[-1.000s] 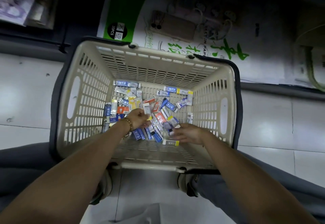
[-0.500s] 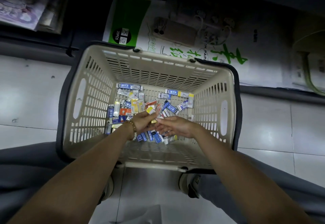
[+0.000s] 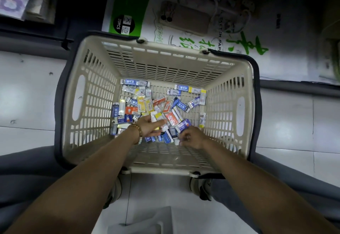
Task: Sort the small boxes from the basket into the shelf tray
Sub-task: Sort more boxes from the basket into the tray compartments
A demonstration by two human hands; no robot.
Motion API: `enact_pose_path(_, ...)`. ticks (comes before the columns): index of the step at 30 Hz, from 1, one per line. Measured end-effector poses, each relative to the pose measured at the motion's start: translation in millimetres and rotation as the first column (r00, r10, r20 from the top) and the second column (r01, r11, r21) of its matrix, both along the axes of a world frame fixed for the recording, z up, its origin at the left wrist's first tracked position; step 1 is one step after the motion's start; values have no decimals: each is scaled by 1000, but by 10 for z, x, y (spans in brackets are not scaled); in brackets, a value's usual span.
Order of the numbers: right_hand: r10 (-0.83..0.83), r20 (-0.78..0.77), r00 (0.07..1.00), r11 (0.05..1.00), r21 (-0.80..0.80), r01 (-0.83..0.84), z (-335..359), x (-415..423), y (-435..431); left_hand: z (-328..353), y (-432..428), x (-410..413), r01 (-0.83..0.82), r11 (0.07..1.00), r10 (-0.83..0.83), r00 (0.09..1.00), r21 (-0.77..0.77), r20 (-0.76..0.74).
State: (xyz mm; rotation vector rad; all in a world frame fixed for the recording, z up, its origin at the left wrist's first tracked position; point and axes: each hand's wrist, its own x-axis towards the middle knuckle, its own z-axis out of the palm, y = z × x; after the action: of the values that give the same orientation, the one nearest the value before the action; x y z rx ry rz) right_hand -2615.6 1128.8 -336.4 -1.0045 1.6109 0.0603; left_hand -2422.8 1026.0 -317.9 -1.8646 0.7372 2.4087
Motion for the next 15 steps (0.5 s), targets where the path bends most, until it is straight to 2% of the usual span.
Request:
enact_pose_path(2, -50, -13, 999, 999, 10, 50, -3, -4, 11, 9, -27, 9, -18, 999, 18, 1000, 29, 0)
enact_pose_path(7, -302, 129, 944, 953, 51, 298, 342, -36, -248, 263, -126, -15, -106, 994, 106, 994, -11, 37)
enact_pose_path(11, -212, 167, 963, 971, -76, 227, 995, -147, -756, 767, -417, -173, -239, 969, 233, 968, -59, -97)
enact_pose_path(15, -184, 167, 969, 949, -225, 219, 1983, -300, -1189, 1501, -751, -249, -287, 925, 236, 947, -248, -216)
